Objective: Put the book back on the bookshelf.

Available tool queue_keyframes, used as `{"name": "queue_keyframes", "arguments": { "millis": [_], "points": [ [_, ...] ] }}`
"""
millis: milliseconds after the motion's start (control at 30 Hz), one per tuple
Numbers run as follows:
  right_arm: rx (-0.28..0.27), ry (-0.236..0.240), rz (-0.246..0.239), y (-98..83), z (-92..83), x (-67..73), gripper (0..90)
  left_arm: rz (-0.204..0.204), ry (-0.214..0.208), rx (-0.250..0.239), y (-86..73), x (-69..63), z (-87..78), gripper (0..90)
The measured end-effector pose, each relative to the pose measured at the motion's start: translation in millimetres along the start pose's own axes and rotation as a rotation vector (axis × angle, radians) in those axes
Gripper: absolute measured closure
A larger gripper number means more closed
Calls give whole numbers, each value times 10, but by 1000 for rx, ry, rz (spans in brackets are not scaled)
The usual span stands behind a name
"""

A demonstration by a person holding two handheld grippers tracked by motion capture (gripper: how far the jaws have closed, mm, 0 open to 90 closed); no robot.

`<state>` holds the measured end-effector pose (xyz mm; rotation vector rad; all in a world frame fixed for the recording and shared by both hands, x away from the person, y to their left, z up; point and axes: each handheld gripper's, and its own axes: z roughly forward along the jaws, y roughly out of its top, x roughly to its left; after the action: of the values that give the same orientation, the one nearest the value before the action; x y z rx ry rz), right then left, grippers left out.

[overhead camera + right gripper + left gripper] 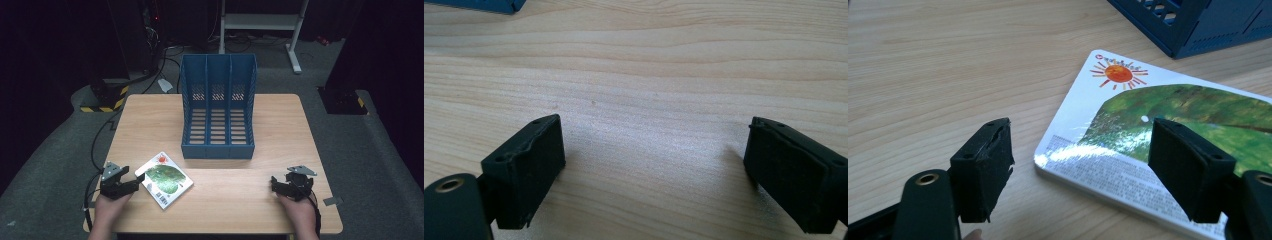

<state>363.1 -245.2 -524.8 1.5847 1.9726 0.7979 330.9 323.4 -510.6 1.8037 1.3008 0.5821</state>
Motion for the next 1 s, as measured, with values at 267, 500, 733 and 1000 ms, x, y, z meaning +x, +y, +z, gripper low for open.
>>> {"name": "queue_keyframes", "arguments": {
  "millis": [267,500,733,1000],
  "points": [
    [0,0,-1,-2,-5,2,94,-30,-29,48,-1,-15,187,260],
    [-1,-1,-6,-5,-6,1,96,-10,-37,58,2,-37,208,279],
    [-1,-1,-6,-5,-6,1,96,-3,-5,65,-11,-29,227,265],
    [-1,0,-6,-5,-6,0,97,16,-1,81,-16,-56,241,256]
  ]
}}
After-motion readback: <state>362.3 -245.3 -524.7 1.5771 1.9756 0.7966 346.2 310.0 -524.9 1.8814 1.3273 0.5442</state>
